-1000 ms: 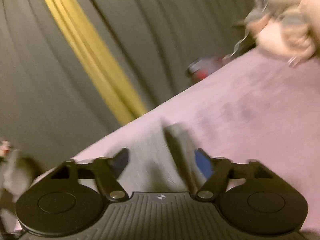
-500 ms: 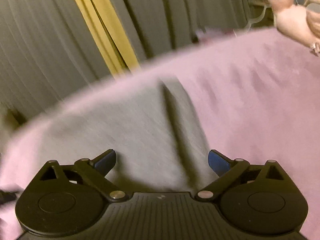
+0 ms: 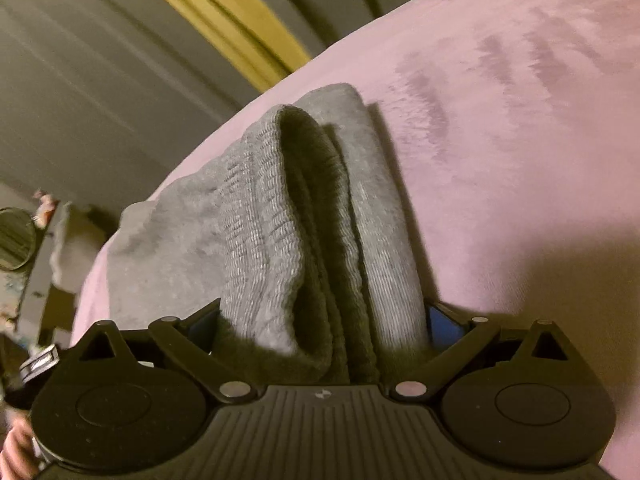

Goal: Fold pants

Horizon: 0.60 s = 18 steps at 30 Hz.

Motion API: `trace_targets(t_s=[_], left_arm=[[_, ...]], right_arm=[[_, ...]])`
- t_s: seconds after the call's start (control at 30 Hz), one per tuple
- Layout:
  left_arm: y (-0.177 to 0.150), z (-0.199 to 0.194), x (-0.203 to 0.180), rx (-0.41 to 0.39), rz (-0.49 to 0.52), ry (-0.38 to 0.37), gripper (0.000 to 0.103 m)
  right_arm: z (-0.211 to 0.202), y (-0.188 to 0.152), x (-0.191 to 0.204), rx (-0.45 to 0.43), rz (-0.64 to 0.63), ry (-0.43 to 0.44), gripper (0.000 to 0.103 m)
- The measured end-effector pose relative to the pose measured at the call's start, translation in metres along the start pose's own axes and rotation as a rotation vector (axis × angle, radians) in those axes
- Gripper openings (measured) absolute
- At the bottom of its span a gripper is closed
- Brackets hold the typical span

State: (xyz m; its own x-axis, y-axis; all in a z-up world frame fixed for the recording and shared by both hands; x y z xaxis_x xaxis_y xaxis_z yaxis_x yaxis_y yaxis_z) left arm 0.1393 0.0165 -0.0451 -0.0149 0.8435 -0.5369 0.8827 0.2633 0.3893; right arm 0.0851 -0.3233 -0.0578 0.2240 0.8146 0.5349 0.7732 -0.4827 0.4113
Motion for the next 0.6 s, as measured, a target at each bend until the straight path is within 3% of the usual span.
trace_targets(t_s=[0.1,0.33,0.43,0.53,0.57,0.6], left_arm=[[0.008,0.014,-0.002,0.022,0.016,-0.055,0.101],[0.023,0.047,-0.018,0.04,0.087,-0.082,0.103],[0.029,0.055,-0.022,0.056,0.093,-0.069,0.103],[0.032,0.058,-0.023,0.019,0.086,-0.092,0.103],[0.032,0.059,-0.024,0.003,0.094,-0.09,0.101],[0.031,0.058,-0.026,-0.012,0.111,-0.072,0.092]], right_arm=[[0.001,0.006,-0.009,0.028,-0.017,0.067,0.099],[0.004,0.021,-0.032,0.06,0.093,0.239,0.099],[0.01,0.024,-0.026,0.06,0.066,0.243,0.099],[0.02,0.025,-0.014,0.05,0.05,0.232,0.1],[0.022,0.024,-0.01,0.041,0.034,0.218,0.099],[0.019,0.024,-0.008,0.03,0.016,0.2,0.099]])
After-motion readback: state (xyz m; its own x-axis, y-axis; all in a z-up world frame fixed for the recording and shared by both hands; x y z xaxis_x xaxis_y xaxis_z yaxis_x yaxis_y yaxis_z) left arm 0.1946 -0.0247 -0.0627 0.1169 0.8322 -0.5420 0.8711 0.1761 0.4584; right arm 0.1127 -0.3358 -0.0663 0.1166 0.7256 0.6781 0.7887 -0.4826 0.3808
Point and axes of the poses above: each gripper's, at about its wrist camera, not at the fingertips, and z roughly the way its jaws point, x to its left, y to its top, the point moved 1 cm from there along z, roughly the way its jaws point, and after that the axes turned 2 degrees about -y, right-handed, at the moved point
